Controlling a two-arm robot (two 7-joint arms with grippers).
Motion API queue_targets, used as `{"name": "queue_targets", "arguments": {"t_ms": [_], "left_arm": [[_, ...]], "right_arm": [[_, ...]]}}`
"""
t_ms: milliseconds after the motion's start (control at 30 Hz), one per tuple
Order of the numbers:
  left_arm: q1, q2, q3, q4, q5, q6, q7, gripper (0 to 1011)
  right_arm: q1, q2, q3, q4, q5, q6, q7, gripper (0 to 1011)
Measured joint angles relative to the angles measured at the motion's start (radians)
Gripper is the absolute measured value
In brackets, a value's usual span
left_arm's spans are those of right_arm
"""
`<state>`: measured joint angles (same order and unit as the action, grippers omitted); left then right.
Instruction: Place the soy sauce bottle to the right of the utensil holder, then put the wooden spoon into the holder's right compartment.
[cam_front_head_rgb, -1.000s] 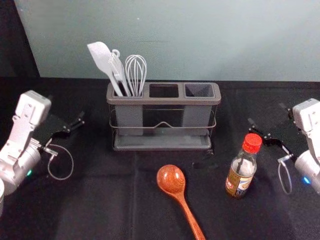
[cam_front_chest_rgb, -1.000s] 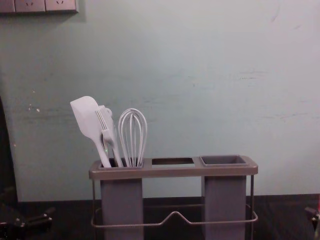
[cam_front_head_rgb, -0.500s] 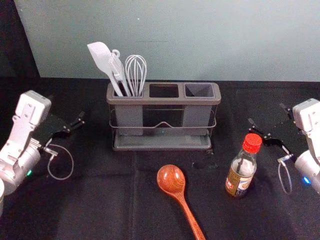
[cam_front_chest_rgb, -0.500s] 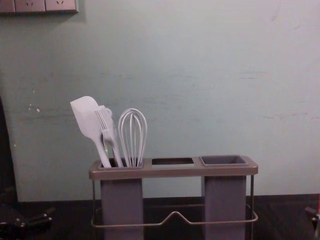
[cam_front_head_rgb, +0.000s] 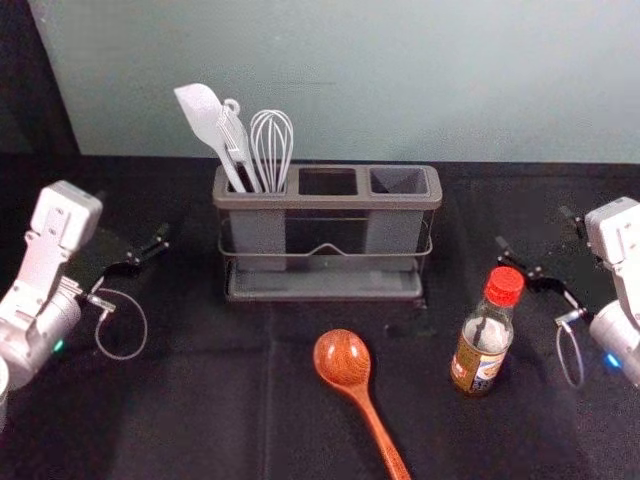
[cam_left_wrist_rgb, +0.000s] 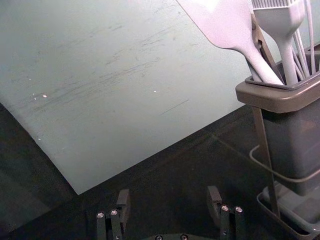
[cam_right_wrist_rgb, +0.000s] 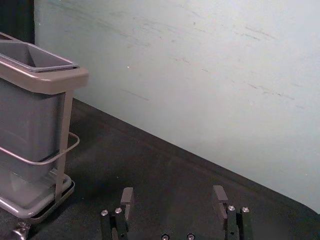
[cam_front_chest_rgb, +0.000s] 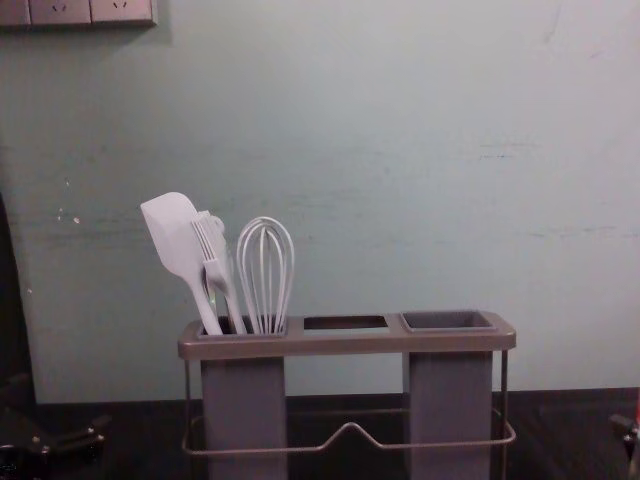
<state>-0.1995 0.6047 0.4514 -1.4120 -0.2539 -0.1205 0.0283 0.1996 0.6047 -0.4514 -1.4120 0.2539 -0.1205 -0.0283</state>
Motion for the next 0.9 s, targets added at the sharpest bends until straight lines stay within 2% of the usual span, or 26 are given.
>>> {"name": "queue_targets", "arguments": {"t_ms": [400, 500, 667, 867, 900], "left_arm": [[0.0, 0.0, 0.0, 0.0, 0.0, 0.0, 0.0, 1005], [0.0, 0.0, 0.0, 0.0, 0.0, 0.0, 0.0, 1005], [0.0, 0.0, 0.0, 0.0, 0.0, 0.0, 0.0, 1005], [0.0, 0.0, 0.0, 0.0, 0.0, 0.0, 0.0, 1005], [0.0, 0.0, 0.0, 0.0, 0.0, 0.0, 0.0, 1005]], "right_arm": [[0.0, 0.0, 0.0, 0.0, 0.0, 0.0, 0.0, 1002], [-0.016, 0.007, 0.012, -0.02, -0.006, 0.0, 0.0, 1002], [-0.069, 0.032, 0.036, -0.075, -0.009, 0.003, 0.0, 1002], [-0.17, 0.077, 0.075, -0.179, 0.001, 0.006, 0.002, 1002], [-0.201, 0.092, 0.088, -0.21, 0.004, 0.006, 0.002, 1002]]}}
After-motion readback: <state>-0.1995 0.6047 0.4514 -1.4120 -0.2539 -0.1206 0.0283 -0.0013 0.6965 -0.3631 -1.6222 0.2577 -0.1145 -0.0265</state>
